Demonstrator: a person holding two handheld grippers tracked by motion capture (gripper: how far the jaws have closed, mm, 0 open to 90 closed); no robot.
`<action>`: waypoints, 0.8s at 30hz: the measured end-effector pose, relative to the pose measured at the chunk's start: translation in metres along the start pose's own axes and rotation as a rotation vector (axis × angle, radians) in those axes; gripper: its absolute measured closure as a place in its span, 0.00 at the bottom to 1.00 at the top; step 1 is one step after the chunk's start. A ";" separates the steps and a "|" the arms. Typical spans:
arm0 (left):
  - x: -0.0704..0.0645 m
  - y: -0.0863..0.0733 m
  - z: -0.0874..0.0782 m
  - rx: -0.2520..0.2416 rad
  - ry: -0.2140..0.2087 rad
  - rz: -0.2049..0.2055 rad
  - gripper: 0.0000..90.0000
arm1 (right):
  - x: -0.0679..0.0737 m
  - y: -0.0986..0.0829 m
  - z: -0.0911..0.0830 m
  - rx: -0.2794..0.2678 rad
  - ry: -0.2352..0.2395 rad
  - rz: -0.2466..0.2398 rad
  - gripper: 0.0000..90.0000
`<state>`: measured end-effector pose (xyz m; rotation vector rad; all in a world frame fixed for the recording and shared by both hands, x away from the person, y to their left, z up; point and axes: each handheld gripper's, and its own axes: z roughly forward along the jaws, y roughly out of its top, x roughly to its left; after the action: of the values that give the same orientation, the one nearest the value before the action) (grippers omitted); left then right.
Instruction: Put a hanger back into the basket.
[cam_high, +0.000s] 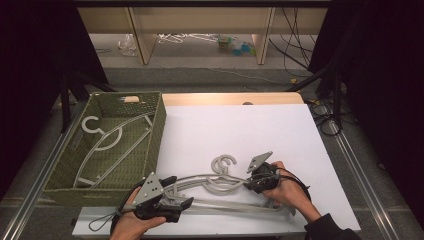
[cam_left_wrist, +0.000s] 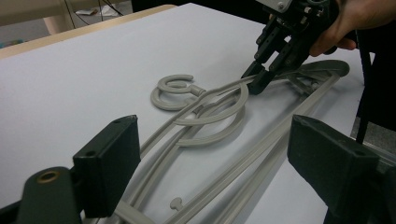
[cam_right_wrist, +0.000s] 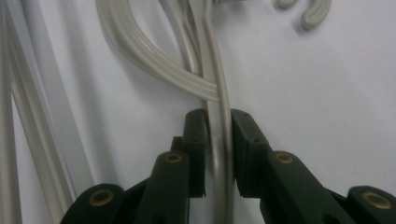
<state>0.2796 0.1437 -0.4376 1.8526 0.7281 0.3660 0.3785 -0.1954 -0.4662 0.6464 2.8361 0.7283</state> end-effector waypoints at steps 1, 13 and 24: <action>0.000 0.001 0.001 0.008 0.000 0.001 0.19 | 0.000 0.001 -0.001 0.008 -0.002 -0.017 0.88; 0.007 0.014 0.022 0.044 -0.001 0.021 0.20 | 0.005 0.007 -0.022 -0.036 -0.060 -0.165 0.90; 0.016 0.041 0.068 0.140 -0.008 0.032 0.28 | 0.013 0.012 -0.046 -0.106 -0.115 -0.218 0.90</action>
<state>0.3429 0.0940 -0.4279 1.9986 0.7352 0.3344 0.3603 -0.2002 -0.4206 0.3439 2.6853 0.7702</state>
